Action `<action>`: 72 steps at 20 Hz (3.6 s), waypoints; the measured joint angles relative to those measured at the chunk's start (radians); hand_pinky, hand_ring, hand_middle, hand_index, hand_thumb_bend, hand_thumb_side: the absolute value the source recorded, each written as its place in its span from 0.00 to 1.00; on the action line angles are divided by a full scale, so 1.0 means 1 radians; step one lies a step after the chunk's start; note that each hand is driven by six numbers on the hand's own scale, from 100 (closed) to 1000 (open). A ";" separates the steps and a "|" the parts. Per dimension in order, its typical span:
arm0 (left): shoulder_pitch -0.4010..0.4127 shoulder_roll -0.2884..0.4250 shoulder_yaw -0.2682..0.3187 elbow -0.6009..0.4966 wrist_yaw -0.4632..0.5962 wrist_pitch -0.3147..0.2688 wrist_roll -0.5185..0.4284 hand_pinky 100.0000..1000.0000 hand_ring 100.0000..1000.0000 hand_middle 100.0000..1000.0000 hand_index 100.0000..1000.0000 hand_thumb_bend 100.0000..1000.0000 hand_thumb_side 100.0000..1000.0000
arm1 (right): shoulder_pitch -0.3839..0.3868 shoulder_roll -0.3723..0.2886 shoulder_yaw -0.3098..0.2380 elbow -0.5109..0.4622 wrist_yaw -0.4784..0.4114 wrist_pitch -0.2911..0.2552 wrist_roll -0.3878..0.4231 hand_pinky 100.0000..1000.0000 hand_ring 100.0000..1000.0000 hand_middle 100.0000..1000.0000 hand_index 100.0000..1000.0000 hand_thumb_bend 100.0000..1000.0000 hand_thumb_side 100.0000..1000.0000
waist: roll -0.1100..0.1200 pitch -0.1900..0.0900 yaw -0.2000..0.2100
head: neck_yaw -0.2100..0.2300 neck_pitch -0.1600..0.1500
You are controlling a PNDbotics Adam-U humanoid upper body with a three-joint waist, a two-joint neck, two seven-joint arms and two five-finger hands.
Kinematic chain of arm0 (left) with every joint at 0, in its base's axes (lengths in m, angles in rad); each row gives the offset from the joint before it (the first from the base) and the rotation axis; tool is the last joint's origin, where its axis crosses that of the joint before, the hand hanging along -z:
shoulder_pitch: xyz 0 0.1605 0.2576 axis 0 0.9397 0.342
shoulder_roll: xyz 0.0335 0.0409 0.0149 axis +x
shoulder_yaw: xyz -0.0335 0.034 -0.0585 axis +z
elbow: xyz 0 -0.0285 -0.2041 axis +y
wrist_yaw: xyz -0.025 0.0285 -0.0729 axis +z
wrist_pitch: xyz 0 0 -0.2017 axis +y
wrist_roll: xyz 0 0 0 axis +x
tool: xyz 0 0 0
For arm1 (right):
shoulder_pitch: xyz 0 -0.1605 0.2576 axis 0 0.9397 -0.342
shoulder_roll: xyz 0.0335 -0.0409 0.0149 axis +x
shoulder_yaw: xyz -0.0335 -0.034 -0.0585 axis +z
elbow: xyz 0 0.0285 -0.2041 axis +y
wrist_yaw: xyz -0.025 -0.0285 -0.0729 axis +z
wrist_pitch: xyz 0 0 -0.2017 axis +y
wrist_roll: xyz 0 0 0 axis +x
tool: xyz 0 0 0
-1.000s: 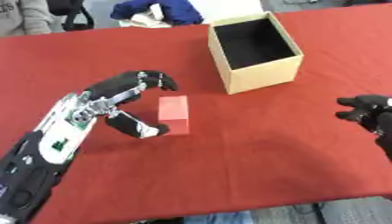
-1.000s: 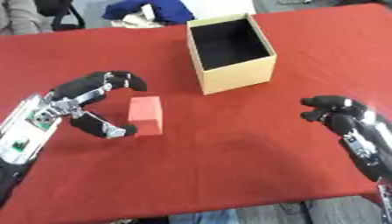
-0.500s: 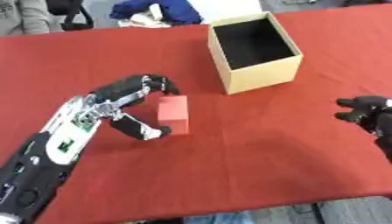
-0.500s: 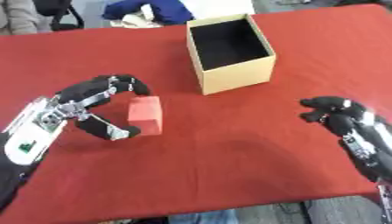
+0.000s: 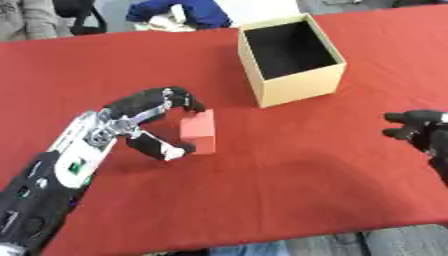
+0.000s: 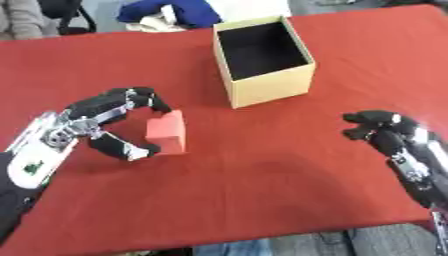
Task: Pick up objects on the table and place them in the box.
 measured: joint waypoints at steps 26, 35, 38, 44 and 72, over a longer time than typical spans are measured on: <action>0.012 -0.006 0.011 -0.060 0.043 0.030 0.028 1.00 0.76 0.78 0.85 0.30 0.23 | 0.000 0.000 0.002 0.000 0.000 -0.004 0.004 0.82 0.90 0.53 0.80 0.00 0.50 | -0.004 0.000 0.004 | -0.002 0.000; 0.012 -0.006 0.016 -0.067 0.046 0.043 0.025 1.00 0.78 0.80 0.88 0.34 0.28 | 0.000 0.000 0.002 0.000 0.000 -0.004 0.004 0.83 0.90 0.53 0.80 0.00 0.50 | -0.007 0.000 0.002 | -0.004 0.000; 0.011 -0.006 0.016 -0.054 0.033 0.046 0.023 1.00 0.78 0.80 0.90 0.45 0.38 | 0.001 0.000 0.002 0.000 0.000 -0.004 0.005 0.83 0.90 0.53 0.80 0.00 0.50 | -0.007 0.000 0.001 | -0.004 0.000; -0.002 -0.007 0.017 -0.013 -0.013 0.044 0.017 1.00 0.78 0.80 0.92 0.56 0.49 | 0.001 0.000 0.002 0.001 0.000 -0.003 0.007 0.83 0.90 0.53 0.80 0.00 0.50 | -0.006 0.000 0.000 | -0.004 0.000; -0.075 -0.043 0.027 0.196 -0.124 0.019 0.023 1.00 0.74 0.69 0.76 0.42 0.58 | 0.002 0.008 0.003 0.006 0.002 0.000 0.017 0.83 0.90 0.53 0.80 0.00 0.50 | -0.003 0.006 -0.003 | -0.002 0.000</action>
